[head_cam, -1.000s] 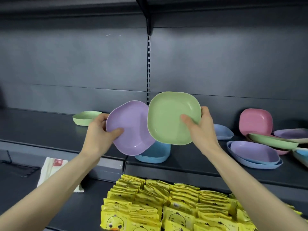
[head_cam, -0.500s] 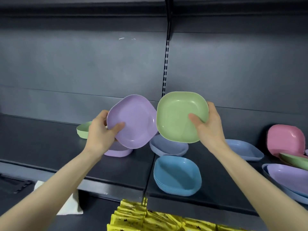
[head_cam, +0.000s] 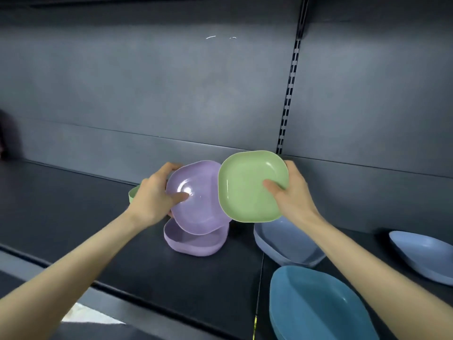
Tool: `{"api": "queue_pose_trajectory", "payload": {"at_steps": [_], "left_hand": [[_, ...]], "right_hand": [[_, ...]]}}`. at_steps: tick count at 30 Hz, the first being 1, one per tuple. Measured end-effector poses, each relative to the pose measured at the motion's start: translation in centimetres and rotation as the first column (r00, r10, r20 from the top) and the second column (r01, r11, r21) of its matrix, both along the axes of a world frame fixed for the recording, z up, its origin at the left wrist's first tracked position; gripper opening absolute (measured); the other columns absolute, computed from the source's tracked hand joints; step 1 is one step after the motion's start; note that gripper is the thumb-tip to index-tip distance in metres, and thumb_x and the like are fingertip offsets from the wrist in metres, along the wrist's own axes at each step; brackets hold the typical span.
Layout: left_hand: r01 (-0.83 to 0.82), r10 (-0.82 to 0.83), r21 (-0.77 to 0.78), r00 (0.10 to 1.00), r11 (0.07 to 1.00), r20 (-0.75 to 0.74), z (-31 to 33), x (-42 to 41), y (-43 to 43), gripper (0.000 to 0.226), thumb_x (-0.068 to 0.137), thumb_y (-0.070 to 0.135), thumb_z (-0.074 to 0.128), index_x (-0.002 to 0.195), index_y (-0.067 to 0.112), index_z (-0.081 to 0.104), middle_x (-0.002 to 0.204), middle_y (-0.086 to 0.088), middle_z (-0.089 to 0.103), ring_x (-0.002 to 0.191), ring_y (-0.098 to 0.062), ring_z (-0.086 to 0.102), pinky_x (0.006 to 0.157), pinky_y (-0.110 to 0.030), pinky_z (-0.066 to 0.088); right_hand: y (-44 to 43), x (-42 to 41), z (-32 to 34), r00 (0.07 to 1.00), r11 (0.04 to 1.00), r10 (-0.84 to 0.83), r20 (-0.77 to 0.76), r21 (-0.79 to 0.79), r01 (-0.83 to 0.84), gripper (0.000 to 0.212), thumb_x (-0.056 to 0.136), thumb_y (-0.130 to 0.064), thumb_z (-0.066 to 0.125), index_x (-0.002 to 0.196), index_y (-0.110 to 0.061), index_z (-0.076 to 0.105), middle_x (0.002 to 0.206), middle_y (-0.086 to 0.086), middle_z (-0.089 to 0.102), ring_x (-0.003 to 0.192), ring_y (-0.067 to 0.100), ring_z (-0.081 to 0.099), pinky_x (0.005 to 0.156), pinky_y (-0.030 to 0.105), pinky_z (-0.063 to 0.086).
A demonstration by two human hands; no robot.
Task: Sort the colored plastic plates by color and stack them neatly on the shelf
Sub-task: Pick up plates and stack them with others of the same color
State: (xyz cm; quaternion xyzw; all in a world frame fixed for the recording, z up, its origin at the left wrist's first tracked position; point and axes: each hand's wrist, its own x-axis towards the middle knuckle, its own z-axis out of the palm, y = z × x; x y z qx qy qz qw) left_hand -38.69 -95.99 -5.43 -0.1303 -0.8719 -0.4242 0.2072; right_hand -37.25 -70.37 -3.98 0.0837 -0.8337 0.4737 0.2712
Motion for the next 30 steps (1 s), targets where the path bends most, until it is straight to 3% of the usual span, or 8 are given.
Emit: {"api": "queue_pose_trajectory", "payload": {"at_steps": [8, 11, 16, 19, 24, 26, 28, 30], "left_hand": [[0.291, -0.252, -0.113, 0.929, 0.950, 0.270, 0.2, -6.3, -2.1, 0.040, 0.077, 0.005, 0.071, 0.108, 0.020, 0.050, 0.102, -0.007, 0.064, 0.084, -0.029, 0.066, 0.062, -0.036, 0.058], [0.422, -0.354, -0.106, 0.851, 0.900, 0.387, -0.5, -8.1, -1.8, 0.037, 0.075, -0.002, 0.072, 0.103, 0.016, 0.055, 0.094, -0.010, 0.061, 0.061, -0.015, 0.062, 0.044, -0.021, 0.049], [0.540, -0.437, -0.124, 0.778, 0.833, 0.452, -2.3, -10.9, -2.5, 0.041, 0.068, -0.004, 0.076, 0.101, 0.015, 0.060, 0.096, -0.020, 0.063, 0.082, -0.033, 0.063, 0.066, -0.045, 0.055], [0.553, -0.396, -0.300, 0.801, 0.777, 0.450, -3.0, -11.5, -2.5, 0.046, 0.067, 0.007, 0.080, 0.108, 0.014, 0.062, 0.099, -0.002, 0.060, 0.097, -0.025, 0.061, 0.085, -0.040, 0.052], [0.472, -0.322, -0.516, 0.877, 0.715, 0.356, -4.0, -11.1, -1.8, 0.045, 0.068, 0.027, 0.080, 0.108, 0.017, 0.061, 0.099, 0.002, 0.041, 0.092, -0.020, 0.048, 0.072, -0.028, 0.042], [0.444, -0.308, -0.540, 0.893, 0.715, 0.327, -4.3, -10.9, -1.9, 0.057, 0.067, 0.031, 0.081, 0.118, 0.017, 0.057, 0.103, 0.003, 0.040, 0.098, -0.019, 0.046, 0.078, -0.027, 0.042], [0.432, -0.324, -0.498, 0.900, 0.752, 0.292, -3.9, -10.8, -2.4, 0.077, 0.066, 0.035, 0.082, 0.132, 0.015, 0.048, 0.113, 0.003, 0.040, 0.108, -0.014, 0.043, 0.088, -0.021, 0.039], [0.479, -0.394, -0.274, 0.864, 0.834, 0.313, -2.6, -10.2, -3.1, 0.082, 0.065, 0.031, 0.084, 0.135, 0.016, 0.044, 0.116, 0.006, 0.047, 0.107, -0.008, 0.048, 0.081, -0.009, 0.038]], "right_hand": [[-1.9, -3.2, -0.1, 0.991, 0.993, -0.111, 0.071, 0.056, 0.107, 0.034, 0.088, -0.011, 0.059, 0.120, -0.013, 0.045, 0.107, 0.000, 0.056, 0.099, 0.020, 0.052, 0.081, 0.031, 0.042], [-2.3, -3.5, 0.0, 0.980, 0.981, -0.183, 0.079, 0.079, 0.177, 0.037, 0.088, -0.011, 0.059, 0.122, -0.012, 0.044, 0.107, 0.000, 0.055, 0.101, 0.022, 0.051, 0.083, 0.033, 0.043], [-2.7, -3.5, -0.6, 0.956, 0.958, -0.279, 0.094, 0.098, 0.269, 0.038, 0.088, -0.011, 0.060, 0.122, -0.011, 0.045, 0.107, -0.002, 0.054, 0.104, 0.022, 0.050, 0.082, 0.032, 0.040], [-3.4, -3.8, -0.6, 0.950, 0.952, -0.297, 0.101, 0.112, 0.286, 0.038, 0.088, -0.011, 0.060, 0.122, -0.010, 0.045, 0.106, -0.001, 0.054, 0.104, 0.023, 0.050, 0.081, 0.032, 0.041], [-4.6, -4.5, -0.8, 0.953, 0.956, -0.281, 0.114, 0.120, 0.267, 0.037, 0.088, -0.011, 0.059, 0.122, -0.011, 0.045, 0.107, -0.001, 0.055, 0.106, 0.024, 0.051, 0.086, 0.037, 0.045], [-4.9, -4.6, -0.9, 0.956, 0.959, -0.270, 0.112, 0.114, 0.258, 0.036, 0.088, -0.012, 0.060, 0.121, -0.012, 0.045, 0.107, -0.001, 0.055, 0.107, 0.025, 0.051, 0.088, 0.039, 0.045], [-5.1, -4.8, -0.8, 0.963, 0.966, -0.248, 0.108, 0.105, 0.237, 0.036, 0.088, -0.012, 0.060, 0.120, -0.013, 0.046, 0.108, 0.000, 0.056, 0.108, 0.026, 0.051, 0.089, 0.039, 0.045], [-5.6, -5.1, -0.5, 0.970, 0.974, -0.218, 0.106, 0.092, 0.209, 0.034, 0.088, -0.012, 0.060, 0.119, -0.013, 0.046, 0.109, 0.000, 0.056, 0.107, 0.025, 0.052, 0.089, 0.039, 0.045]]}}
